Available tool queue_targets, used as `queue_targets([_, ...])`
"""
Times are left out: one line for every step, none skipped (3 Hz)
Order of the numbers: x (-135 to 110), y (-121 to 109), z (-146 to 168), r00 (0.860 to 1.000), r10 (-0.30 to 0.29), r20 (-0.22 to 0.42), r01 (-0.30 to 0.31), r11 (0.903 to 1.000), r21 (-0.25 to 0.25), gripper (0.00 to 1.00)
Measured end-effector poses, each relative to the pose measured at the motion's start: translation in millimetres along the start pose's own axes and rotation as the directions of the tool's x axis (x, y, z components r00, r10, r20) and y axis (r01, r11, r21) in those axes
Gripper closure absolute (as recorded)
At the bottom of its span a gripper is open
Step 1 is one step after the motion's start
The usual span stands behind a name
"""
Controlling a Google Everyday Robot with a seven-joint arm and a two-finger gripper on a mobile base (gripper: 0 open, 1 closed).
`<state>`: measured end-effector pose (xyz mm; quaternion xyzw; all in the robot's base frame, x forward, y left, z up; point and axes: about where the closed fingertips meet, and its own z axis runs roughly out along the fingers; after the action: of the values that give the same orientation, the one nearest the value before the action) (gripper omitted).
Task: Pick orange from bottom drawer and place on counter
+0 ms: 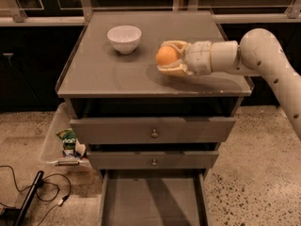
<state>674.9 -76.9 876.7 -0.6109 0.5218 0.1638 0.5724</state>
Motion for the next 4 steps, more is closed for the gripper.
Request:
queue_targets([12.2,1.1,7.4,0.998,0.05,-0.037,-0.051,0.9987,-0.005,1.0])
queue_targets([12.7,1.3,7.7,0.998,0.055,-0.038,-0.055,0.9985,-0.006,0.82])
queue_targets([12.7,1.4,7.7,0.998,0.055,-0.038,-0.055,0.9985,-0.006,0.58])
queue_targets([12.7,1.4,7.7,0.998,0.055,-0.038,-0.055,0.9985,-0.006,0.36])
